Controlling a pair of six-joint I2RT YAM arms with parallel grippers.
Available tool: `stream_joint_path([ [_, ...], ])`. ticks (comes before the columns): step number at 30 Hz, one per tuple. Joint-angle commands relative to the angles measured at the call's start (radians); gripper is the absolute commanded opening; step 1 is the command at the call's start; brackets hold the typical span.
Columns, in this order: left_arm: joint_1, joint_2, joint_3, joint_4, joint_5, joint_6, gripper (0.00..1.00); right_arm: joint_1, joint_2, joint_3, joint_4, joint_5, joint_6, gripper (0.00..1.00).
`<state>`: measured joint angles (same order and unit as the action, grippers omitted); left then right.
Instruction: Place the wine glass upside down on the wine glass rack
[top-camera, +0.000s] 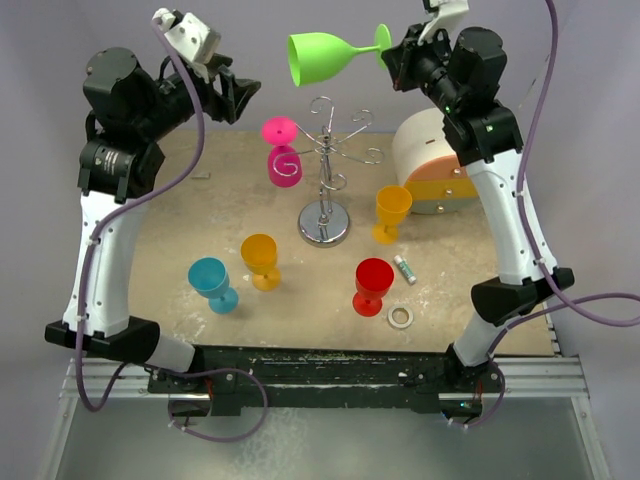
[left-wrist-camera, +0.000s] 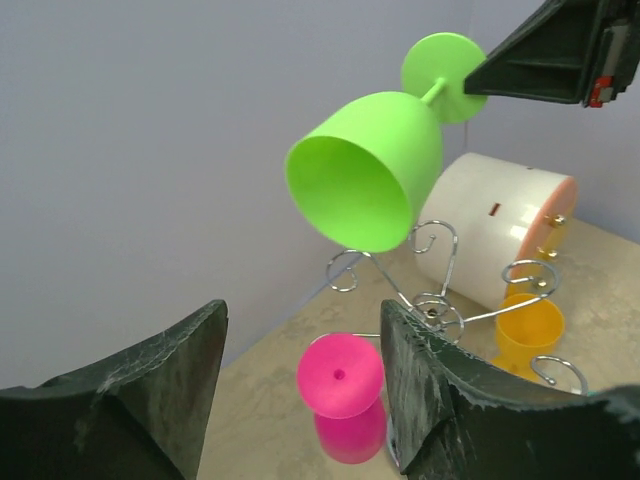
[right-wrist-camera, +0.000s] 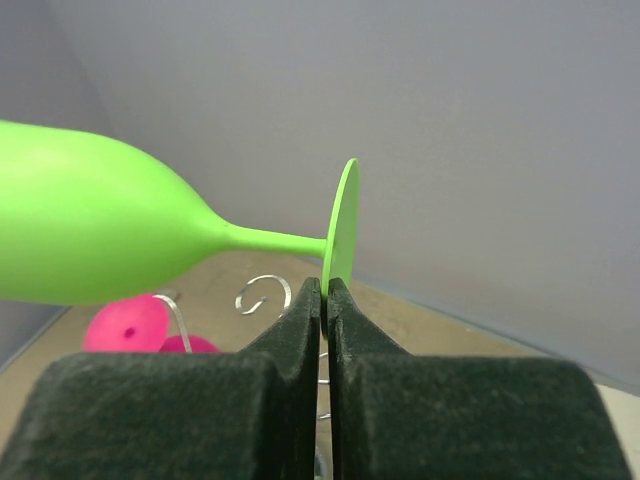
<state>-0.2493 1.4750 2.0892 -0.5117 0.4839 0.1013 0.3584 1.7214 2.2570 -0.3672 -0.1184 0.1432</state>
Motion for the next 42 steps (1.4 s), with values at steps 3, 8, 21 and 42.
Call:
stream_joint_path([
  [3, 0.012, -0.071, -0.047, -0.006, -0.193, 0.081, 0.69, 0.020, -0.004, 0.047, 0.146, 0.246, -0.235, 0.00],
  [8, 0.018, -0.091, -0.069, -0.007, -0.226, 0.104, 0.72, 0.042, 0.015, 0.036, 0.248, 0.370, -0.377, 0.00],
  [21, 0.028, -0.167, -0.176, 0.001, -0.342, 0.191, 0.80, 0.183, 0.155, 0.046, 0.535, 0.536, -0.906, 0.00],
  [42, 0.034, -0.247, -0.278, 0.005, -0.321, 0.206, 0.82, 0.242, 0.274, -0.078, 0.624, 0.344, -1.318, 0.00],
])
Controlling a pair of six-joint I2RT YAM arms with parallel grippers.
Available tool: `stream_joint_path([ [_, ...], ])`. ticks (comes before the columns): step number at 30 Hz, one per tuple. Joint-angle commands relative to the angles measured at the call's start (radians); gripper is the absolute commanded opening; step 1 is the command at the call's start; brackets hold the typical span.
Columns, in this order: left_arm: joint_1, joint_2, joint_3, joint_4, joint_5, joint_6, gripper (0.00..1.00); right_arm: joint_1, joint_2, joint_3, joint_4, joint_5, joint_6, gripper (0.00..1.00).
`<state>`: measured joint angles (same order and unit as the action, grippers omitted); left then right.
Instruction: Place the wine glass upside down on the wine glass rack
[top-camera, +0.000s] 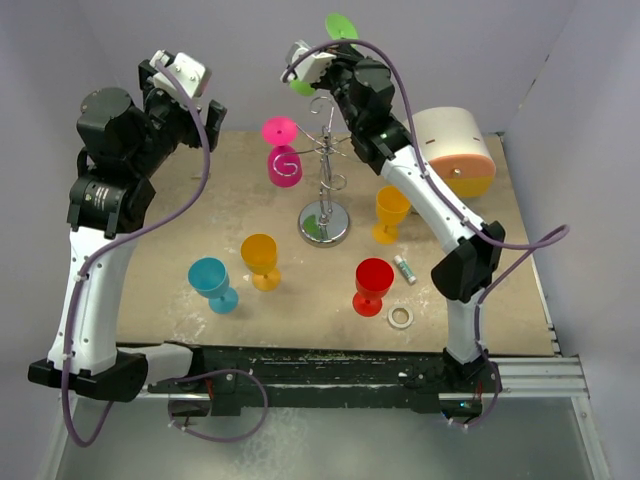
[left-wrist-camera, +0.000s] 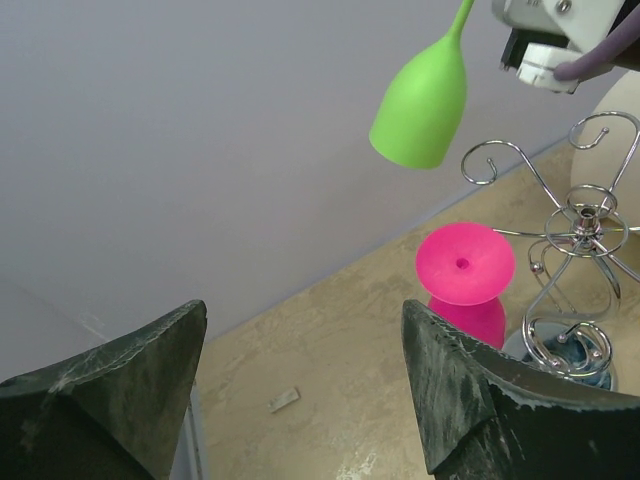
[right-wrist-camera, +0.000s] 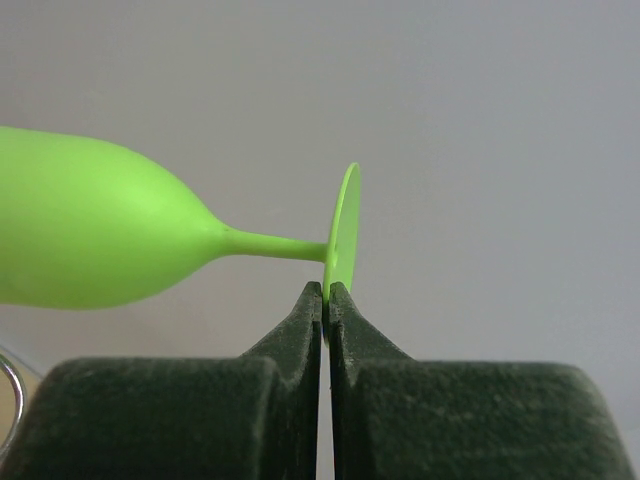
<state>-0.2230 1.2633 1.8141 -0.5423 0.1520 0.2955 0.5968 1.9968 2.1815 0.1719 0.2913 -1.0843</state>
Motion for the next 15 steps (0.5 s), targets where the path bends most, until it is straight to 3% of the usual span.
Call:
stream_joint_path([
  [1, 0.011, -0.036, -0.002, 0.037, 0.014, 0.009, 0.82, 0.004, 0.002, -0.004, 0.085, -0.076, -0.106, 0.00],
  [15, 0.056, -0.055, -0.013, 0.051, 0.035, -0.024, 0.82, 0.002, -0.003, 0.013, -0.183, -0.349, -0.161, 0.00],
])
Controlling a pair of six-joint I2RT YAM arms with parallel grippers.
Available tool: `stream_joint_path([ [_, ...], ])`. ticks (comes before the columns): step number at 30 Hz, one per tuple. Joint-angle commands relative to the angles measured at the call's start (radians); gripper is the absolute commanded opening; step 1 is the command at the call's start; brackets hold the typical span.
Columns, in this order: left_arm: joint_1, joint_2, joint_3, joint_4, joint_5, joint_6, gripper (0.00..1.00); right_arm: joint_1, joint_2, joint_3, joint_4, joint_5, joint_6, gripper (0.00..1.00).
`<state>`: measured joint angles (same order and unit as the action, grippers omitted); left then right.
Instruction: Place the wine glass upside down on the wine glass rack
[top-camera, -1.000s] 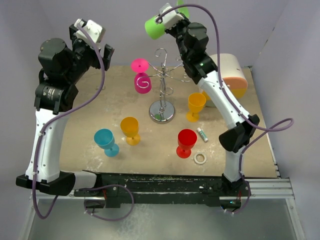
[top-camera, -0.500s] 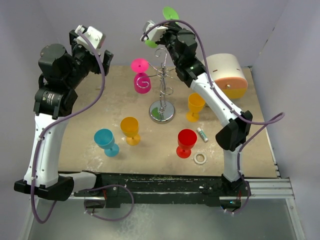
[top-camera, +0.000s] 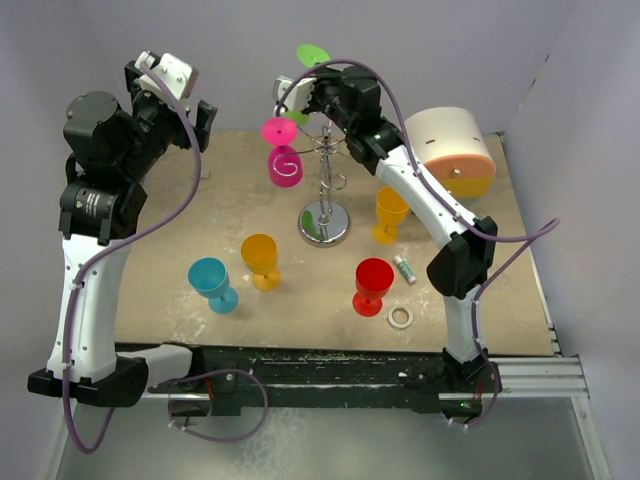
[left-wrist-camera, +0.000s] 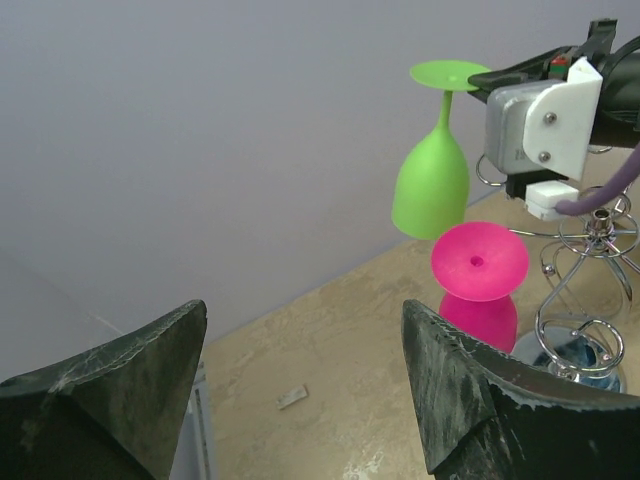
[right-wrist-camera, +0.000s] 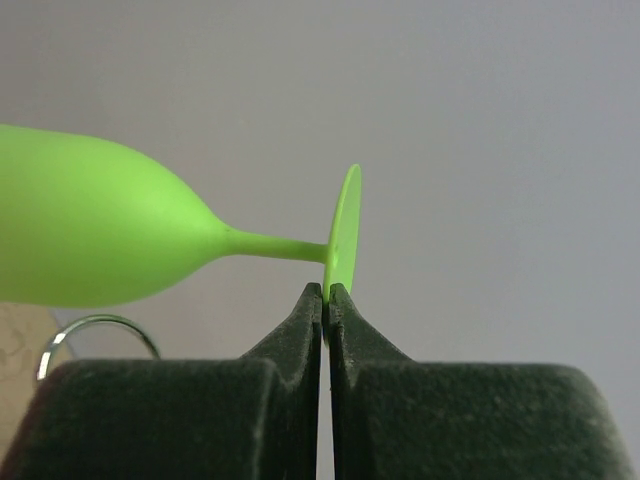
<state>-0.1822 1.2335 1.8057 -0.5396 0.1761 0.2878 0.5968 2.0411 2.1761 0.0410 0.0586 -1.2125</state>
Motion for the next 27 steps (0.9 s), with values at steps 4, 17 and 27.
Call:
stream_joint_path([
  [4, 0.016, -0.020, -0.001, 0.049, 0.015, -0.016, 0.82, 0.003, -0.062, 0.007, -0.105, -0.168, -0.032, 0.00],
  [17, 0.018, -0.028, -0.007, 0.051, 0.006, -0.001, 0.82, 0.002, -0.100, -0.033, -0.191, -0.203, -0.131, 0.00],
  [27, 0.020, -0.034, -0.025, 0.054, 0.010, 0.003, 0.82, -0.006, -0.121, -0.034, -0.209, -0.212, -0.229, 0.00],
])
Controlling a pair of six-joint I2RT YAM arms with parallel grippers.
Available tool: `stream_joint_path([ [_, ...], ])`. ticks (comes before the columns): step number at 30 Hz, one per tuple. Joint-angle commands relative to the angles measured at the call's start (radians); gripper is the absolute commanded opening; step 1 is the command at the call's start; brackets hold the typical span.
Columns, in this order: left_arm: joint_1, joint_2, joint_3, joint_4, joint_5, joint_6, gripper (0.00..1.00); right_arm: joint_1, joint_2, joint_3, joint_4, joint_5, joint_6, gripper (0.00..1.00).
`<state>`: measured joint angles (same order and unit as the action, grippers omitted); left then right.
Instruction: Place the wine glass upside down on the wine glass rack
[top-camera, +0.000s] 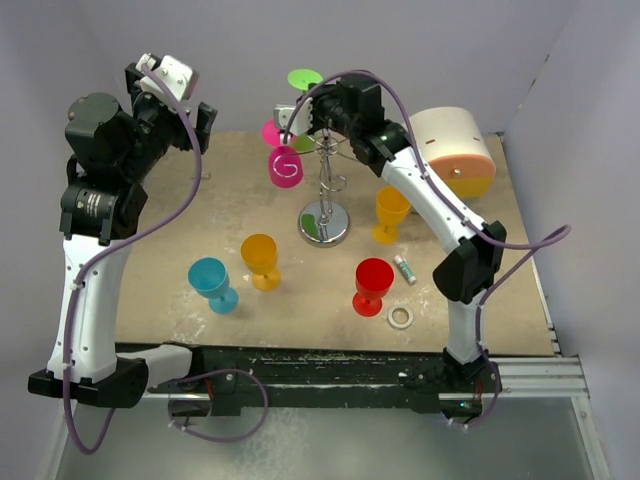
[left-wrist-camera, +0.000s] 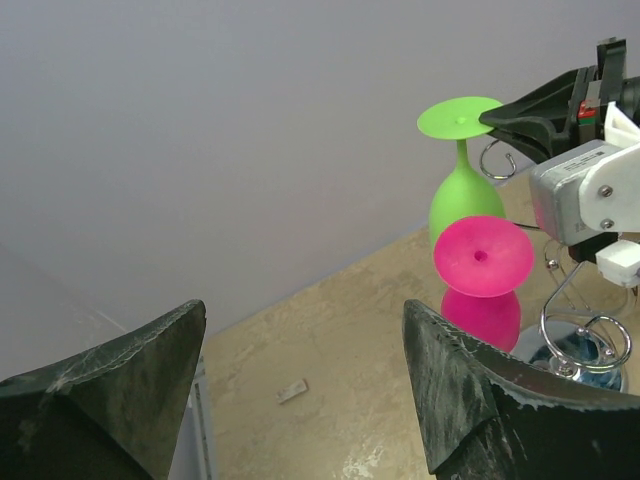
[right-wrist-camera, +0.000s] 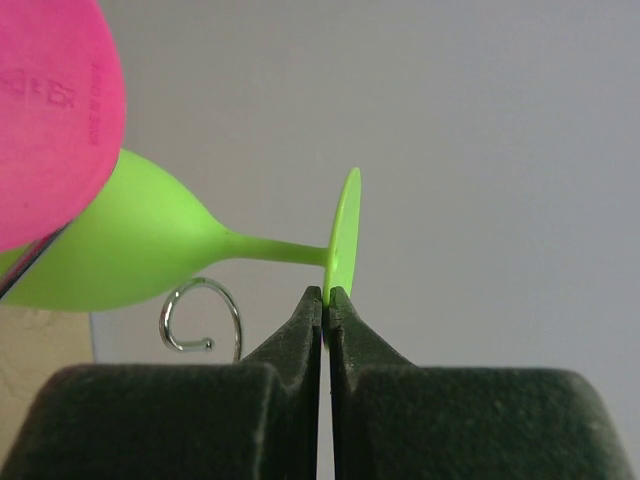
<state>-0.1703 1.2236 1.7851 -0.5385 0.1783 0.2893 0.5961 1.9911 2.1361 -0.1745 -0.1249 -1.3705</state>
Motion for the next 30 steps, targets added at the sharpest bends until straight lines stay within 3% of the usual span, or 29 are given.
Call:
stream_joint_path([
  [1, 0.009, -0.025, -0.006, 0.054, 0.007, 0.002, 0.82, -0.009, -0.073, 0.008, 0.002, -0.034, -0.073, 0.00],
  [13, 0.015, -0.029, -0.009, 0.055, 0.012, 0.002, 0.83, -0.039, -0.093, 0.017, -0.103, -0.108, -0.100, 0.00],
  [30, 0.020, -0.029, -0.020, 0.064, 0.013, 0.007, 0.84, -0.045, -0.134, -0.008, -0.146, -0.092, -0.105, 0.00],
])
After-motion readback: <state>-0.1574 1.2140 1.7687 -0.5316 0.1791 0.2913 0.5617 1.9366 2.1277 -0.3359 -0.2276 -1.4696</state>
